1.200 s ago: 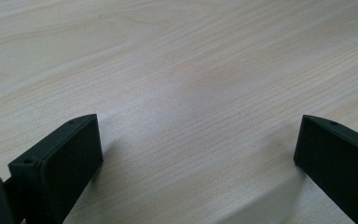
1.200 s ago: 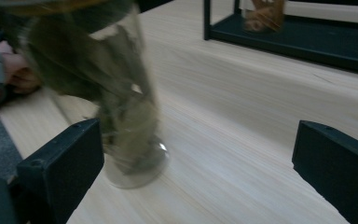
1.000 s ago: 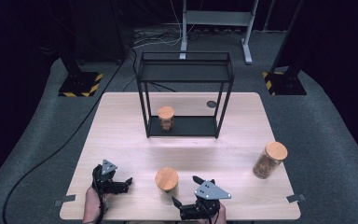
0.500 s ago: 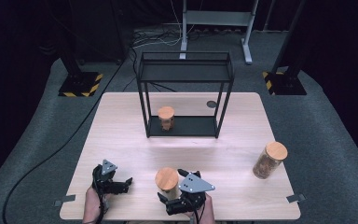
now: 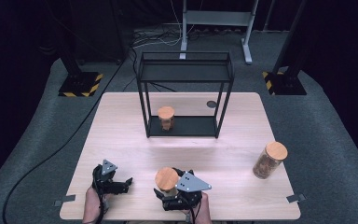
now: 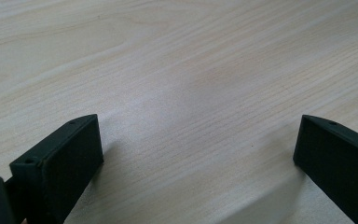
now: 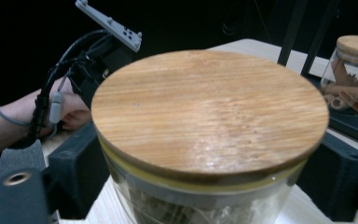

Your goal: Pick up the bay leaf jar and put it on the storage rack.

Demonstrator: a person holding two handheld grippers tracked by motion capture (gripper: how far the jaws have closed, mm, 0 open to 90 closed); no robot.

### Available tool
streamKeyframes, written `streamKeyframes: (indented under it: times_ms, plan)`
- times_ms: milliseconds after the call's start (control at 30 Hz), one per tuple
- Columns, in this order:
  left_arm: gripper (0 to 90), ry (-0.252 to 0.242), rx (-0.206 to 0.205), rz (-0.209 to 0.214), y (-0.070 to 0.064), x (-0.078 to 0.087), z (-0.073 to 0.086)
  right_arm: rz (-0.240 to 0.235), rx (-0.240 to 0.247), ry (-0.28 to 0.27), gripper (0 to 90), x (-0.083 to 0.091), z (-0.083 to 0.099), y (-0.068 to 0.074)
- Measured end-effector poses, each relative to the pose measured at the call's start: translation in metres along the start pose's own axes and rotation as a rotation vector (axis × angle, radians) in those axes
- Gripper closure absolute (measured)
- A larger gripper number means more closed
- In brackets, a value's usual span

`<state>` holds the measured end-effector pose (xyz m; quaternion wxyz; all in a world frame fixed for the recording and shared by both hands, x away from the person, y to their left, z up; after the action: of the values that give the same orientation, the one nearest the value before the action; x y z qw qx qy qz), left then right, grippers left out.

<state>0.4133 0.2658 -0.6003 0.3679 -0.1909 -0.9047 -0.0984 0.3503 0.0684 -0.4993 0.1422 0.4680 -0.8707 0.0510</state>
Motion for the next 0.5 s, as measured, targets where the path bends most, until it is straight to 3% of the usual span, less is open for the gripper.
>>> streamKeyframes:
  times_ms: [267, 500]
  plan:
    - [0.7, 0.000, -0.001, 0.000, -0.0002, 0.0000, 0.0000, -0.012, 0.007, -0.003, 24.0, -0.0009, -0.0013, -0.0006]
    - [0.6, 0.000, -0.001, 0.001, -0.0002, 0.0000, 0.0000, -0.001, 0.017, -0.009, 24.8, -0.0010, -0.0020, -0.0008]
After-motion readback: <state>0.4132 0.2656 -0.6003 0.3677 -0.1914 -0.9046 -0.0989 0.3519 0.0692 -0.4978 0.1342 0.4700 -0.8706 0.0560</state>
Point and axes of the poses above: each handheld gripper's, and its own axes: x roughly backward along the jaws, z roughly out of its underside, y roughly to its left, the point moved 10 cm from there along -x, roughly forward along the jaws, and after that the axes turned 3 degrees about -z, right-handed, at the moved point
